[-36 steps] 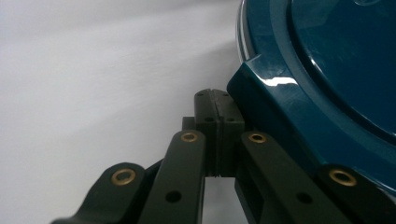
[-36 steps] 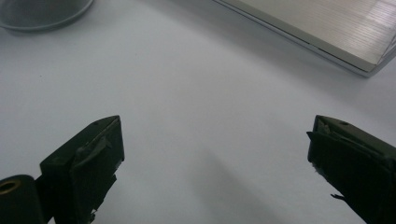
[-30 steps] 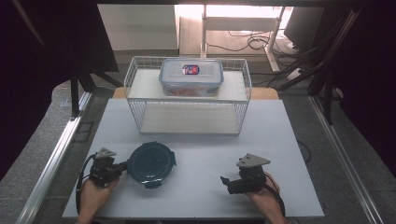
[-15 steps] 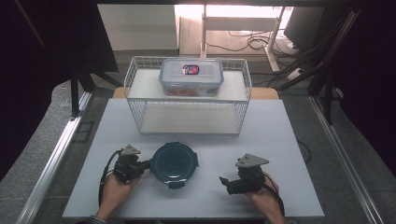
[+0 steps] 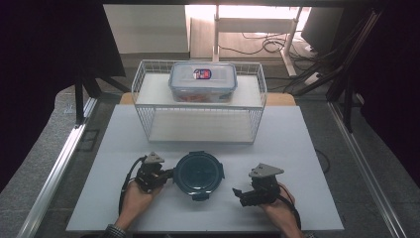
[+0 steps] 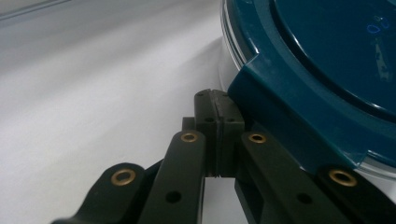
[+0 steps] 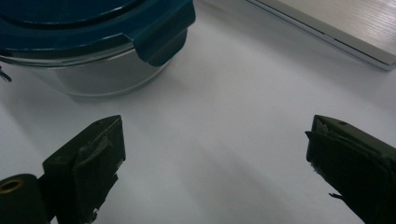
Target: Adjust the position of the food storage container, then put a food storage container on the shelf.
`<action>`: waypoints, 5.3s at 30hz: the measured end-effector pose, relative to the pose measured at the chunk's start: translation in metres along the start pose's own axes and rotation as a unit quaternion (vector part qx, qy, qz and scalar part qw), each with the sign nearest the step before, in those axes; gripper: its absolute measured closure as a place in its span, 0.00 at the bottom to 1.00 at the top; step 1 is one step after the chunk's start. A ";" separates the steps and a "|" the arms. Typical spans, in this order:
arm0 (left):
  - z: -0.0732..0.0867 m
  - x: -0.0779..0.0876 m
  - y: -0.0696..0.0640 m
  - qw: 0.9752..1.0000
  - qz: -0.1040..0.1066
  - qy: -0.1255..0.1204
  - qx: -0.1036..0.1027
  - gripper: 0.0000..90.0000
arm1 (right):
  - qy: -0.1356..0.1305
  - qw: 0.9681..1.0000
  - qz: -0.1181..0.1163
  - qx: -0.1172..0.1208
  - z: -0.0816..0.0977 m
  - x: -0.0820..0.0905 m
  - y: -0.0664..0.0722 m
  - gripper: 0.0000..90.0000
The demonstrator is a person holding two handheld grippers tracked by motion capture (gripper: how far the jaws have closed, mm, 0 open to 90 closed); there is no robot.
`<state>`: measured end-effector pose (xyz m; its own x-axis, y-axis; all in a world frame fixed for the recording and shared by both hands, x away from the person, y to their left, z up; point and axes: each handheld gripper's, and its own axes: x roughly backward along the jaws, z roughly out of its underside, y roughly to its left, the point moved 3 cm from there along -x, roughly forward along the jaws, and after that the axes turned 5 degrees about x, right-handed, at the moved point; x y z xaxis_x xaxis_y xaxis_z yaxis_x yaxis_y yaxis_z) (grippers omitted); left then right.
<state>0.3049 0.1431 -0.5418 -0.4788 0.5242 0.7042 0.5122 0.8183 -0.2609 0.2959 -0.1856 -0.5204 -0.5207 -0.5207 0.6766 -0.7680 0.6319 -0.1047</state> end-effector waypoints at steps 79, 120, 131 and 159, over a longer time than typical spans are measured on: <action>-0.015 0.028 -0.002 0.994 0.080 -0.056 -0.052 0.07 | -0.012 0.993 -0.104 -0.049 -0.045 -0.006 -0.001 0.06; -0.012 0.012 0.010 0.968 0.243 0.014 0.066 0.54 | 0.023 0.947 -0.267 -0.174 -0.044 -0.028 -0.015 0.55; 0.001 0.027 -0.007 0.977 0.207 -0.023 0.054 0.58 | 0.015 0.943 -0.250 -0.221 -0.035 -0.018 -0.006 0.59; -0.020 0.035 -0.012 0.973 0.211 -0.043 0.085 0.64 | -0.026 0.961 -0.206 -0.181 -0.057 0.001 -0.014 0.63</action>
<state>0.2962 0.1474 -0.5009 -0.3118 0.8341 0.4551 0.5550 0.5486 -0.6253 0.3272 -0.1622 -0.4764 -0.2255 -0.7920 0.5673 -0.7374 0.5193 0.4319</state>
